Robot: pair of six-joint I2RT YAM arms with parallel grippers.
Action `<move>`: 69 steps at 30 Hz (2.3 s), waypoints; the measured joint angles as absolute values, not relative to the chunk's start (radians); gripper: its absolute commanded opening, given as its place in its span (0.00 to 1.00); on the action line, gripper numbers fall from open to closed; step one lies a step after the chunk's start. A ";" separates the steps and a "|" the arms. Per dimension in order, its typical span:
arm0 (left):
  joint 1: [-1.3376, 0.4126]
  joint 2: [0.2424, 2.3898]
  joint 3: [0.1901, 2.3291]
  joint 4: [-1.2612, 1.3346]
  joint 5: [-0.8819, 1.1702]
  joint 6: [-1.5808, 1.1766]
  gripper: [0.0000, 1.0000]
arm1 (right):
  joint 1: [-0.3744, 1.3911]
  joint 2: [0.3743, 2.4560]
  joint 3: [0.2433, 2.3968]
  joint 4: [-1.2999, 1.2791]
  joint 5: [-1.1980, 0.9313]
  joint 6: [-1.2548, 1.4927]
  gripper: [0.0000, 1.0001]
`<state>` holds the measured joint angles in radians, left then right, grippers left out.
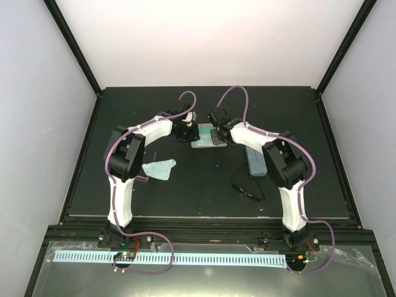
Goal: Organize the sunglasses
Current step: Place the glasses cleaning cloth in the sunglasses case.
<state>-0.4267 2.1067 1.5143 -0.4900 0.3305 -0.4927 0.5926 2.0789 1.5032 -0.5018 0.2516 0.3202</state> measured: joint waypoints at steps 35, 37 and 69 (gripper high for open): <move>-0.474 2.164 1.489 -0.323 0.338 -0.531 0.04 | 0.593 2.099 1.440 -0.391 0.154 0.479 0.26; -0.476 2.164 1.489 -0.325 0.307 -0.529 0.04 | 0.593 2.099 1.440 -0.405 0.195 0.488 0.30; -0.483 2.127 1.430 -0.312 0.289 -0.483 0.01 | 0.588 2.140 1.452 -0.342 0.326 0.509 0.11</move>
